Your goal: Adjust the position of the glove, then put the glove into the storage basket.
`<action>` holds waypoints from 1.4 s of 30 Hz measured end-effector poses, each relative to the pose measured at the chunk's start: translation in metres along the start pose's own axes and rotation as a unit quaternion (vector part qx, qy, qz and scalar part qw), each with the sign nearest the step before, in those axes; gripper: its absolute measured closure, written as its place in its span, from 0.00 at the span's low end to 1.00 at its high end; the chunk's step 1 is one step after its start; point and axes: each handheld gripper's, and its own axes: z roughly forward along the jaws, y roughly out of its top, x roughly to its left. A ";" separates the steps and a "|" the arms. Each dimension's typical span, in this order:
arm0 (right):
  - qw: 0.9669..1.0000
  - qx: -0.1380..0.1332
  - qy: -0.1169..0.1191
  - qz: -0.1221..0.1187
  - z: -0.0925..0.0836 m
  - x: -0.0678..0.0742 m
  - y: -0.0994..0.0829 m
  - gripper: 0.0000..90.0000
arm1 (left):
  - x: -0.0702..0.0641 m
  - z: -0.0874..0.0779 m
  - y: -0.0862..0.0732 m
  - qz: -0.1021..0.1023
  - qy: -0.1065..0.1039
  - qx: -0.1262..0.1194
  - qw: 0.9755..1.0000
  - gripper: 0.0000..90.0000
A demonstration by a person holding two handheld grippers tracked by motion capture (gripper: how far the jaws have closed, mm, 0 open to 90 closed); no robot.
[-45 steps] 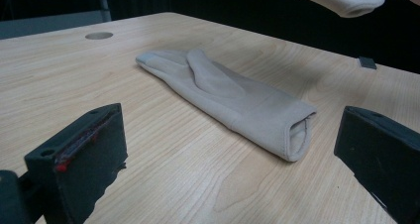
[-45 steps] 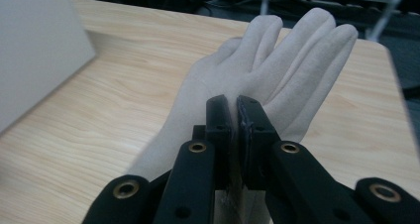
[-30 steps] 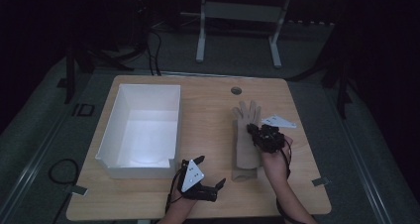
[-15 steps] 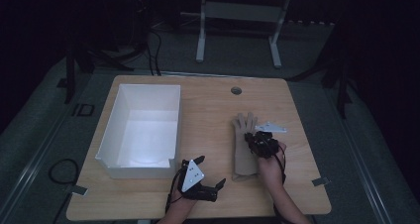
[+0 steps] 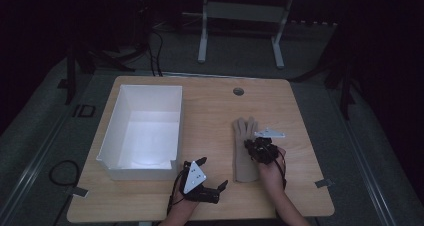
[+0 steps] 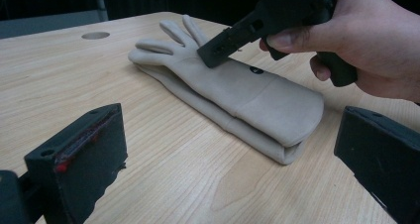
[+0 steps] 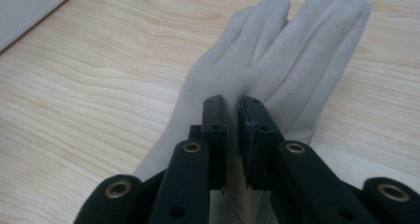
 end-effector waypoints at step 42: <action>0.990 -0.023 0.142 -0.011 -0.051 -0.072 0.013 0.12 | -0.012 0.029 0.031 0.012 -0.089 0.117 0.989 0.06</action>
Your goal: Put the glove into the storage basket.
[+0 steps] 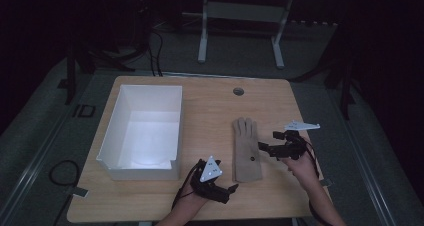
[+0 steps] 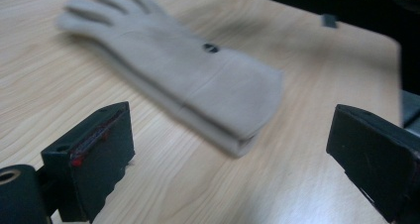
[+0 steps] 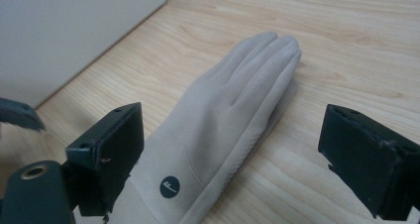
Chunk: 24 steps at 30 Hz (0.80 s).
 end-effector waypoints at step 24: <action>0.997 0.024 0.003 0.074 0.078 -0.045 0.015 0.38 | 0.003 0.050 0.028 0.099 -0.111 0.038 0.988 0.32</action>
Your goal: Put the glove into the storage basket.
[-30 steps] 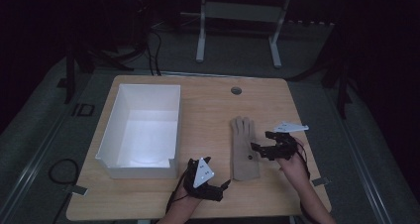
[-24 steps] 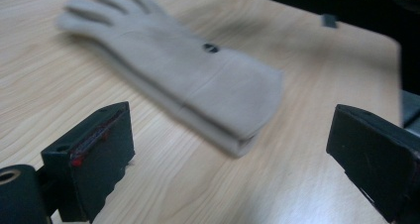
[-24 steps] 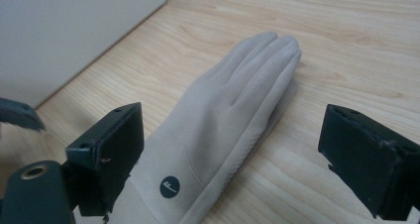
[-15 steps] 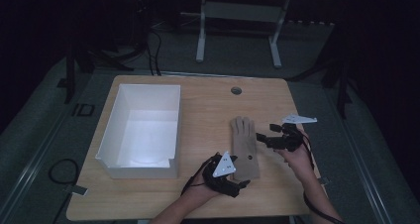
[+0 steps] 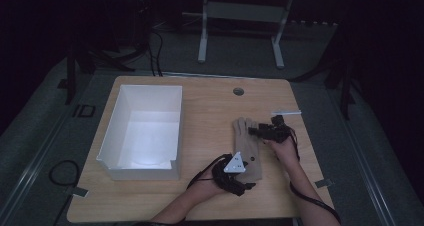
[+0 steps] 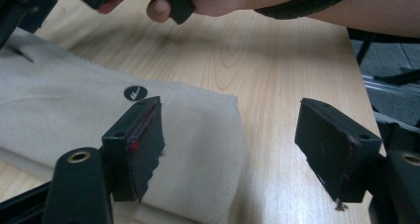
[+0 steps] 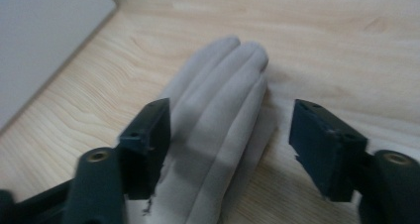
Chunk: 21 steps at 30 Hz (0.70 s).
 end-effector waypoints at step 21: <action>0.999 0.042 0.024 -0.023 0.023 0.014 -0.005 0.74 | 0.000 -0.007 -0.011 0.024 0.014 0.029 0.999 0.33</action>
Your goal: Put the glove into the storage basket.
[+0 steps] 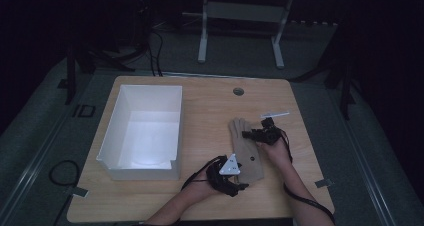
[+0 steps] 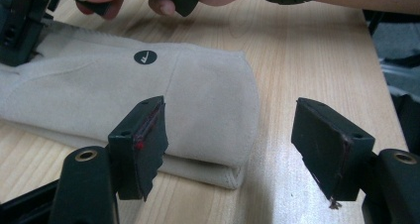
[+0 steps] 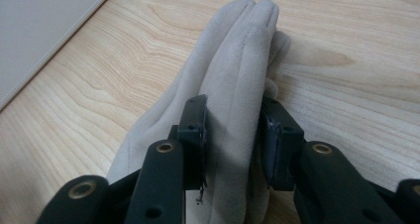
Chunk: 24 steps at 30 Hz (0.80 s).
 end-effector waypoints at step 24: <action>0.999 0.012 0.033 0.032 0.010 0.003 0.002 0.65 | -0.001 0.014 -0.001 0.029 0.006 0.054 0.998 0.44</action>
